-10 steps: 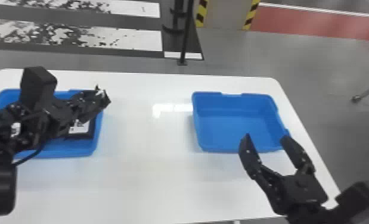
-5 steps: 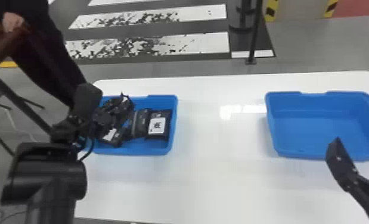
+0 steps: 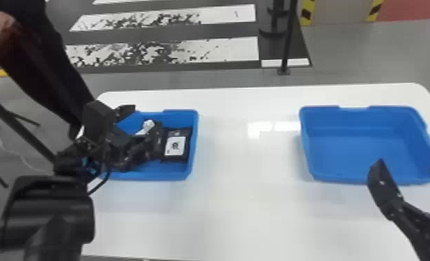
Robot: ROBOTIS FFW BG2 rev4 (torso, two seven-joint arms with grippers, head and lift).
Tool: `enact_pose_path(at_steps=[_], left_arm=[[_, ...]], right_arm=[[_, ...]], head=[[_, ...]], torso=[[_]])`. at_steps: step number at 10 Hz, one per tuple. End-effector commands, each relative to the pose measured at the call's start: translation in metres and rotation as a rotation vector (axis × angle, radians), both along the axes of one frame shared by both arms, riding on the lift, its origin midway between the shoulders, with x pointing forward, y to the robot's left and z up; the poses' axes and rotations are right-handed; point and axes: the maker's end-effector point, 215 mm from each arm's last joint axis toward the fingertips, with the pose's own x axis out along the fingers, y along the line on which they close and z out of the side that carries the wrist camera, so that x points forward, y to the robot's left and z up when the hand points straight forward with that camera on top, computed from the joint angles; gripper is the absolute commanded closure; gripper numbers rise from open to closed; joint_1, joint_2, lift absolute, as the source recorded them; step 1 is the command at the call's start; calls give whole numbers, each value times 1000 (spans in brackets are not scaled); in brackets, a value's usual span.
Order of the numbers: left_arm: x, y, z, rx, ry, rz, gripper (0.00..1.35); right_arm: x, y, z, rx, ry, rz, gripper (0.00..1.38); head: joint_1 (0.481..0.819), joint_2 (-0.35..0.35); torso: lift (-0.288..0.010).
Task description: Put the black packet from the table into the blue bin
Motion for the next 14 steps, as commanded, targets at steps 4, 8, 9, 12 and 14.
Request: enact_pose_path(at_steps=[4, 8, 9, 12, 14], left_arm=[[-105, 18, 49, -191, -200, 133, 134], [-174, 19, 96, -341, -327, 256, 134], [-186, 23, 97, -353, -327, 284, 134], [-200, 34, 95, -335, -317, 317, 134], [-201, 34, 96, -335, -321, 322, 134]], right_arm=[[-3, -1, 0, 2, 2, 0, 154], [-4, -1, 1, 6, 2, 2, 154], [-6, -1, 1, 8, 4, 0, 154], [-5, -1, 2, 7, 2, 0, 154], [-6, -1, 1, 11, 4, 0, 154]], head=[[695, 119], [695, 163], [695, 164], [695, 183], [695, 194]], torso=[[-110], [-110], [-110], [-110], [-110]])
